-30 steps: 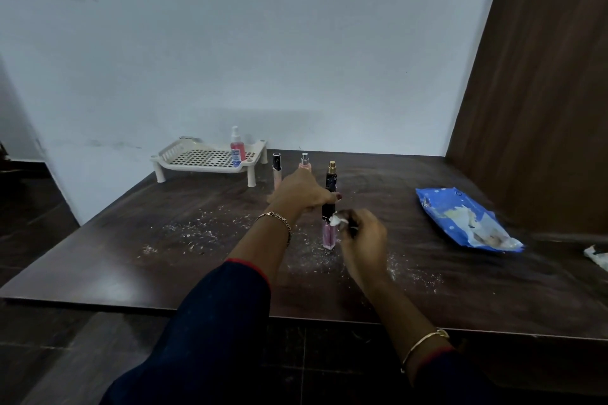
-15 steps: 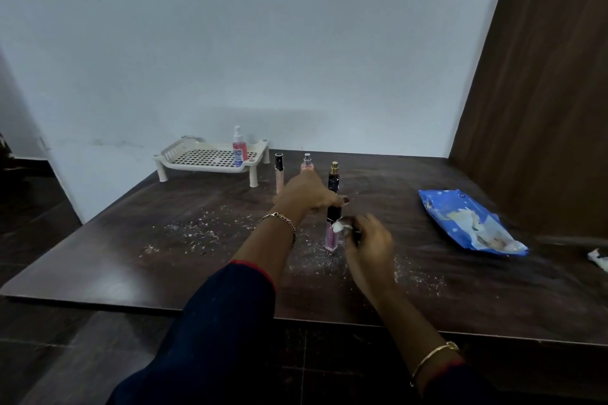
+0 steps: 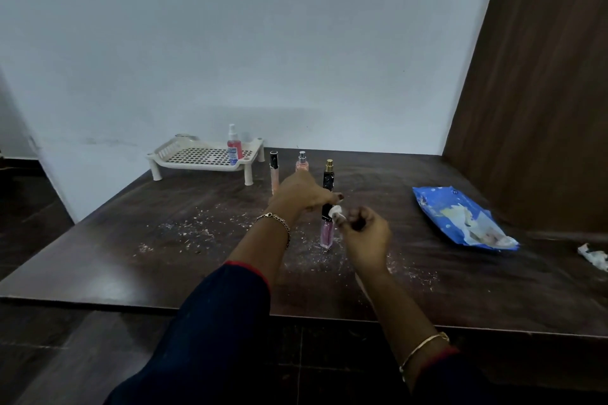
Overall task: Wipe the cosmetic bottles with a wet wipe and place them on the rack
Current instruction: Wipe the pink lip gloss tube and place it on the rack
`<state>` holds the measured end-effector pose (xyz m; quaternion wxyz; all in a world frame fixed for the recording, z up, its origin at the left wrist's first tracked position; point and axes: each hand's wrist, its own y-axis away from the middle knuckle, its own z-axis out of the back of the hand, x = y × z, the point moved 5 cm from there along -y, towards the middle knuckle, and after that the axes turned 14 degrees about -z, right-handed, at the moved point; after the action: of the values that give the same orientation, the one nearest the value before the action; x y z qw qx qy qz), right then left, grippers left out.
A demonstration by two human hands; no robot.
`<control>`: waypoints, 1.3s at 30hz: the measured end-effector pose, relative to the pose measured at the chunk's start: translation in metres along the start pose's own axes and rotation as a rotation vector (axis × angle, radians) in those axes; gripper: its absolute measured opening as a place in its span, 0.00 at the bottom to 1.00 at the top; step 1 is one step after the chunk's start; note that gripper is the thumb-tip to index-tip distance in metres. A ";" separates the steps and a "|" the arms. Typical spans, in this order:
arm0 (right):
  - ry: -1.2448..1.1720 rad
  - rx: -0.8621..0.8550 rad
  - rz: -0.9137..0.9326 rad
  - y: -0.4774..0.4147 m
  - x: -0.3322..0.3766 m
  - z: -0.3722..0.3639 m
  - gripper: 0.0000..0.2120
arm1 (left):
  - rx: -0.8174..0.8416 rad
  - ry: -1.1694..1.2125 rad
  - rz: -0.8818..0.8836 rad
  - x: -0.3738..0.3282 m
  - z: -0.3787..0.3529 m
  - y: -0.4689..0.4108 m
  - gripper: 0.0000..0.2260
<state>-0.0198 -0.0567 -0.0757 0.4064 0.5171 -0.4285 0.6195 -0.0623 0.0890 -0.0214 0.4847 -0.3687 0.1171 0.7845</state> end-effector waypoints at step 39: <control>-0.191 0.241 -0.228 0.017 -0.013 0.014 0.10 | -0.197 -0.196 -0.344 -0.035 0.018 0.040 0.13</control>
<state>-0.0296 -0.0760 -0.0887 0.3667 0.6639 -0.3263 0.5643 -0.0953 0.0552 0.0091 0.5822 -0.3510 -0.0726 0.7298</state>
